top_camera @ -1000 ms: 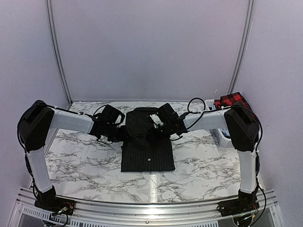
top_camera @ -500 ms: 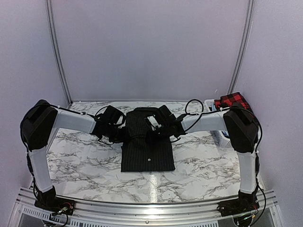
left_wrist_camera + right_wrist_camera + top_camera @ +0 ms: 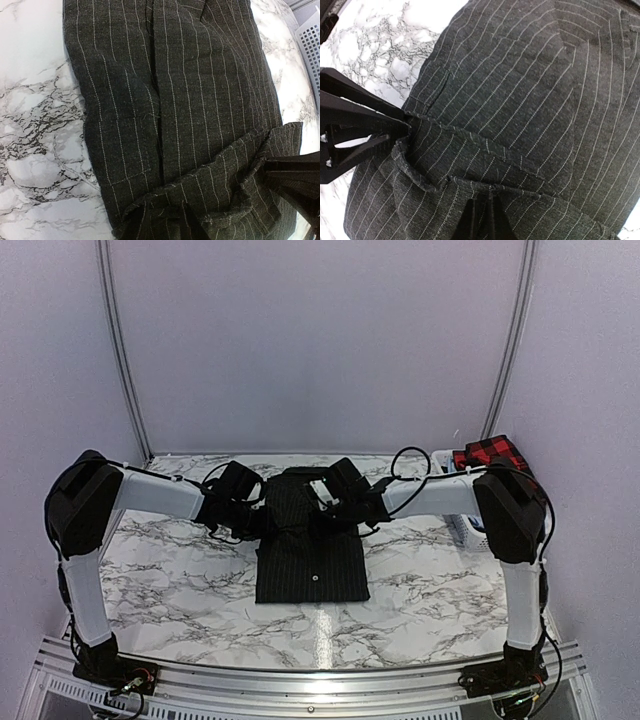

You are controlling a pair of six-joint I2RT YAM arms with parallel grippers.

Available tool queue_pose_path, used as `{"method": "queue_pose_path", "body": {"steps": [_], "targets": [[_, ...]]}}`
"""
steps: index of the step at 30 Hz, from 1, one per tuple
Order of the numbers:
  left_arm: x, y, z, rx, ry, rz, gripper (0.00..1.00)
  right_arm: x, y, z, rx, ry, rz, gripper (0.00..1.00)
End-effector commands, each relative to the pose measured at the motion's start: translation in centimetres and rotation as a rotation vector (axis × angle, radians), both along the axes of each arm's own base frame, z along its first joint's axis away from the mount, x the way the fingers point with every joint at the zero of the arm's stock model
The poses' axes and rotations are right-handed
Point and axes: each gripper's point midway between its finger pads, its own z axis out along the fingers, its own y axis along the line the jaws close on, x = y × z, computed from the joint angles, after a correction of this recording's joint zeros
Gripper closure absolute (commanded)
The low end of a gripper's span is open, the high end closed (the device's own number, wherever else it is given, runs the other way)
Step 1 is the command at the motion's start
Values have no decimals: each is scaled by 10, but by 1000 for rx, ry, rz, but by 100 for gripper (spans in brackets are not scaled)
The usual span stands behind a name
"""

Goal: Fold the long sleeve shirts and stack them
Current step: Smooth out the 2/3-rectangle-folded shirt at the center of the board.

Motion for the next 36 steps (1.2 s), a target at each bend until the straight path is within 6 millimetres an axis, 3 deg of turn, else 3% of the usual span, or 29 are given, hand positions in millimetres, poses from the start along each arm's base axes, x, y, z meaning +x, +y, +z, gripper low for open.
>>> {"method": "queue_pose_path", "body": {"steps": [1, 14, 17, 20, 23, 36], "targets": [[1, 0, 0, 10, 8, -14, 77, 8, 8, 20, 23, -41, -12, 99], [4, 6, 1, 33, -3, 3, 77, 20, -27, 21, -40, -91, -123, 100], [3, 6, 0, 33, -1, 1, 77, 16, -19, 24, 1, -73, -72, 98], [3, 6, 0, 32, 1, -1, 77, 8, -6, 28, 50, -59, -16, 83], [3, 6, 0, 31, 2, -1, 77, 3, 1, 28, 76, -40, 3, 76], [4, 4, -2, 24, 8, -5, 78, -4, 13, 15, 97, 11, 18, 77]]}}
